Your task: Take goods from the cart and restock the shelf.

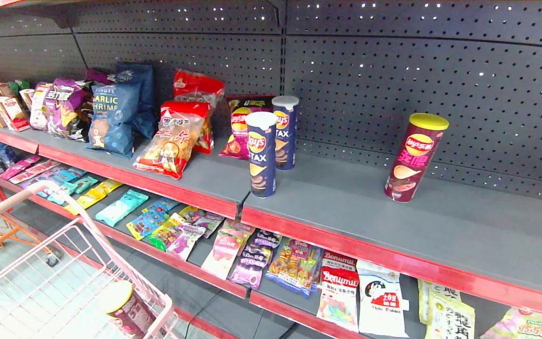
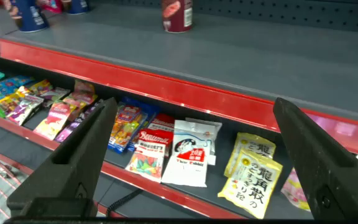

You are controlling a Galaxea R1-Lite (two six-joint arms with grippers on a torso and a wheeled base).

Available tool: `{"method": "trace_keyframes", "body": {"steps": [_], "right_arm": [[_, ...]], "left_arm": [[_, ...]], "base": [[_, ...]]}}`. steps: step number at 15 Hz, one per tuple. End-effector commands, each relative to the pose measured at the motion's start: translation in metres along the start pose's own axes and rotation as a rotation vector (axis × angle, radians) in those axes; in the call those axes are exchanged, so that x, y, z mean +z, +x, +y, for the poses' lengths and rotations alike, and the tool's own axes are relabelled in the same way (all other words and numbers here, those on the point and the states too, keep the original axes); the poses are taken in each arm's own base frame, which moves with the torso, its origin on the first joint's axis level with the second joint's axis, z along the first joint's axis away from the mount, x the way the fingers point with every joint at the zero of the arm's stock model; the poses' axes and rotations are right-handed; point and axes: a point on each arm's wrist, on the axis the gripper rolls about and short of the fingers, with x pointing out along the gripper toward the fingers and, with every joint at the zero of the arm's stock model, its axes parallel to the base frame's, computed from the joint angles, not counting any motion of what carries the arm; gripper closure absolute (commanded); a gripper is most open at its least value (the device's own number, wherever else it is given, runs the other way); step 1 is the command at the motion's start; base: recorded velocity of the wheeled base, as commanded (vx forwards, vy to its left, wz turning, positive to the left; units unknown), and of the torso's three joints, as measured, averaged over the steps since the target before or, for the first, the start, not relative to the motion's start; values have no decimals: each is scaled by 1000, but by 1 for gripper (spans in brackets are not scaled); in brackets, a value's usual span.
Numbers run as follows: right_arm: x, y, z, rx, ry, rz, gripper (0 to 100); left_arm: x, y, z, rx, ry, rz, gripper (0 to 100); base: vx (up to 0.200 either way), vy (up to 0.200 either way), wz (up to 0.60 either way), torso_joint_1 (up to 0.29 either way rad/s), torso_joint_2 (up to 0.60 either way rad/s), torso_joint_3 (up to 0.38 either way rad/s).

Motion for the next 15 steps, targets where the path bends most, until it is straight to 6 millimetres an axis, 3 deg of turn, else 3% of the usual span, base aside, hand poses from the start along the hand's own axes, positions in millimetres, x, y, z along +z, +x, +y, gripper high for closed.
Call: {"method": "trace_keyframes", "body": {"steps": [1,15], "right_arm": [[0,0,0,1,0,1,0],[0,0,0,1,0,1,0]], "left_arm": [[0,0,0,1,0,2,0],[0,0,0,1,0,2,0]], "base": [[0,0,0,0,0,0],[0,0,0,-133,308,176]]}}
